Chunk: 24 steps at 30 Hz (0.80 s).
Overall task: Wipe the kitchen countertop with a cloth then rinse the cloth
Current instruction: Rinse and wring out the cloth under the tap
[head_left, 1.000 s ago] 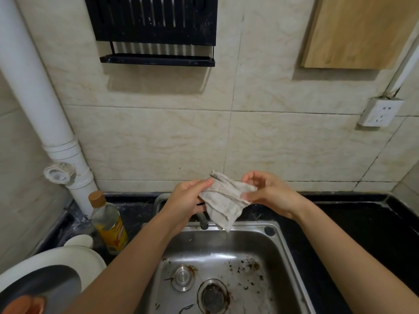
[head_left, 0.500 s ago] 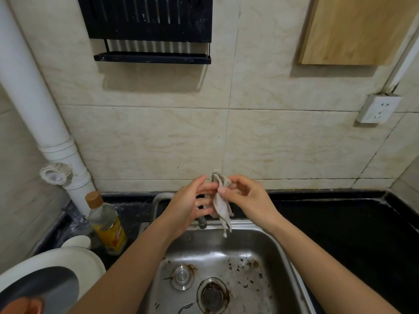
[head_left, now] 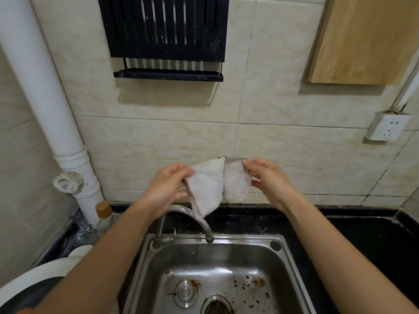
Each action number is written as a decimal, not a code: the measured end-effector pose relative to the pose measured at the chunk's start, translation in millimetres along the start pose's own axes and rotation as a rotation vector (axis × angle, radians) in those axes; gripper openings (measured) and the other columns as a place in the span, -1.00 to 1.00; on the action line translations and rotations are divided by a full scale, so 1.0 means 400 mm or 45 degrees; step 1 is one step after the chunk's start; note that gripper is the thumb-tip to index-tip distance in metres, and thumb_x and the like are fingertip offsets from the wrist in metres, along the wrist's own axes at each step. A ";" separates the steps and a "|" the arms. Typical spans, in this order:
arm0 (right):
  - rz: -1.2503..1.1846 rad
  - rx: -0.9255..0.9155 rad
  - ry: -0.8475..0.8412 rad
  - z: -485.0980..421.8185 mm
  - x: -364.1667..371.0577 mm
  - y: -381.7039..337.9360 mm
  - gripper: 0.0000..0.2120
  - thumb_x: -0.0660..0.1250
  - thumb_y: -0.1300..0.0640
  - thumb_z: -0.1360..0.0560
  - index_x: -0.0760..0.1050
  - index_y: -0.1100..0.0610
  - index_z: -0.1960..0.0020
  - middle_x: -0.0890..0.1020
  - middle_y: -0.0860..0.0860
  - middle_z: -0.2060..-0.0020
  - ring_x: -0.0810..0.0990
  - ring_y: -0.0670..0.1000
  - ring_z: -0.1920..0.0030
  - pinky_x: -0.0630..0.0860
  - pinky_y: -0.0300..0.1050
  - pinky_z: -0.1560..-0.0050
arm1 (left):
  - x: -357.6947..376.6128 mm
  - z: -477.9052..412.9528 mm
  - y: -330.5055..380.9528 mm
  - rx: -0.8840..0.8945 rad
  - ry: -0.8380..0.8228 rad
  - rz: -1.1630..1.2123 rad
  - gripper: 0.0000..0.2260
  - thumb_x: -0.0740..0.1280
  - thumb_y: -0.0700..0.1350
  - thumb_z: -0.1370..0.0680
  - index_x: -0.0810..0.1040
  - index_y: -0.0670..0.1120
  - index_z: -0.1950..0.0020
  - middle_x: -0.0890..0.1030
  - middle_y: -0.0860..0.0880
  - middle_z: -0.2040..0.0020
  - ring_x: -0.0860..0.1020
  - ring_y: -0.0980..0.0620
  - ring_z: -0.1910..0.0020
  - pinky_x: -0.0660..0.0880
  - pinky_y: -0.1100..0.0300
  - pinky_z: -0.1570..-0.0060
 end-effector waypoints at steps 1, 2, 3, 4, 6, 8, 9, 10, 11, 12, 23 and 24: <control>-0.046 -0.012 -0.017 -0.015 -0.021 -0.027 -0.83 0.26 0.17 -0.57 0.54 0.23 0.12 0.64 0.04 0.26 0.59 0.03 0.19 0.54 -0.20 0.17 | -0.031 -0.009 0.038 0.034 -0.004 0.005 -0.88 0.28 -0.24 -0.55 0.50 -0.10 0.18 0.62 -0.02 0.24 0.60 0.06 0.23 0.59 0.22 0.26; -0.093 -0.028 -0.054 -0.029 -0.038 -0.055 -0.82 0.26 0.16 -0.56 0.54 0.27 0.04 0.64 0.07 0.22 0.60 0.05 0.16 0.56 -0.17 0.14 | -0.058 -0.016 0.077 0.077 -0.023 0.007 -0.92 0.28 -0.23 -0.55 0.50 -0.11 0.14 0.63 -0.03 0.23 0.61 0.06 0.22 0.60 0.21 0.24; -0.121 -0.045 -0.094 -0.041 -0.049 -0.079 -0.76 0.27 0.13 -0.55 0.53 0.33 -0.04 0.63 0.13 0.17 0.61 0.07 0.12 0.58 -0.13 0.09 | -0.083 -0.023 0.116 0.124 -0.047 0.013 -0.95 0.29 -0.21 -0.55 0.51 -0.13 0.10 0.64 -0.04 0.22 0.62 0.06 0.22 0.61 0.20 0.24; -0.090 -0.068 -0.119 -0.052 -0.053 -0.102 -0.68 0.27 0.11 -0.54 0.49 0.39 -0.07 0.61 0.21 0.15 0.60 0.10 0.10 0.61 -0.10 0.06 | -0.103 -0.029 0.152 0.174 -0.059 -0.026 -0.97 0.30 -0.20 -0.55 0.51 -0.13 0.08 0.65 -0.03 0.22 0.62 0.06 0.24 0.61 0.20 0.25; 0.111 -0.141 -0.091 -0.075 -0.059 -0.140 -0.60 0.29 0.11 -0.55 0.44 0.51 -0.04 0.54 0.33 0.19 0.57 0.15 0.13 0.61 -0.08 0.07 | -0.139 -0.043 0.212 0.251 -0.023 -0.282 -0.96 0.33 -0.18 -0.53 0.53 -0.13 0.05 0.66 -0.03 0.23 0.62 0.08 0.27 0.60 0.24 0.28; 0.223 -0.203 -0.079 -0.094 -0.057 -0.176 -0.61 0.31 0.11 -0.54 0.46 0.51 0.03 0.55 0.25 0.23 0.55 0.11 0.18 0.58 -0.14 0.15 | -0.167 -0.058 0.262 0.284 -0.006 -0.413 -0.93 0.37 -0.16 -0.51 0.56 -0.12 0.03 0.67 -0.03 0.23 0.61 0.08 0.24 0.61 0.23 0.21; 0.245 -0.218 -0.088 -0.103 -0.055 -0.194 -0.63 0.32 0.12 -0.53 0.48 0.49 0.06 0.55 0.21 0.24 0.54 0.07 0.21 0.55 -0.16 0.19 | -0.179 -0.065 0.286 0.294 -0.016 -0.427 -0.93 0.38 -0.18 -0.50 0.57 -0.12 0.03 0.67 -0.02 0.24 0.61 0.07 0.23 0.61 0.20 0.17; 0.305 -0.240 -0.094 -0.111 -0.050 -0.214 -0.68 0.34 0.13 -0.52 0.51 0.44 0.11 0.56 0.17 0.25 0.54 0.00 0.25 0.52 -0.19 0.22 | -0.188 -0.071 0.308 0.312 -0.018 -0.471 -0.93 0.39 -0.19 -0.49 0.58 -0.14 0.04 0.66 -0.02 0.27 0.60 0.06 0.23 0.60 0.18 0.14; 0.390 -0.260 -0.093 -0.120 -0.044 -0.232 -0.74 0.35 0.14 -0.51 0.53 0.36 0.17 0.57 0.12 0.29 0.54 -0.07 0.28 0.49 -0.21 0.23 | -0.197 -0.077 0.328 0.334 0.000 -0.549 -0.93 0.40 -0.20 -0.48 0.59 -0.15 0.06 0.66 -0.03 0.29 0.59 0.04 0.22 0.60 0.16 0.12; 0.473 -0.286 -0.085 -0.129 -0.036 -0.249 -0.76 0.36 0.14 -0.51 0.53 0.30 0.23 0.57 0.07 0.33 0.52 -0.11 0.31 0.47 -0.23 0.24 | -0.205 -0.082 0.349 0.370 0.044 -0.630 -0.95 0.41 -0.20 -0.47 0.59 -0.14 0.08 0.64 -0.03 0.31 0.58 0.04 0.23 0.59 0.17 0.13; -0.179 -0.447 0.119 -0.252 0.101 -0.403 -0.96 0.37 0.30 -0.49 0.56 0.28 0.08 0.68 0.13 0.26 0.65 0.02 0.27 0.60 -0.18 0.20 | -0.237 -0.174 0.514 0.655 0.517 -0.066 -0.94 0.38 -0.17 -0.52 0.54 -0.15 0.08 0.67 -0.11 0.27 0.63 0.08 0.40 0.59 0.20 0.33; -0.143 -0.532 0.157 -0.259 0.114 -0.407 -0.92 0.37 0.32 -0.48 0.56 0.27 0.03 0.69 0.11 0.22 0.66 0.00 0.20 0.61 -0.14 0.09 | -0.238 -0.182 0.519 0.715 0.572 -0.058 -0.95 0.36 -0.16 -0.54 0.53 -0.13 0.07 0.67 -0.14 0.22 0.65 0.07 0.34 0.60 0.15 0.26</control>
Point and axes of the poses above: each hand's wrist, its own z-axis away from the middle knuckle, its own x-axis out of the palm, y = z × x, the point moved 4 cm from there along -z, towards the middle knuckle
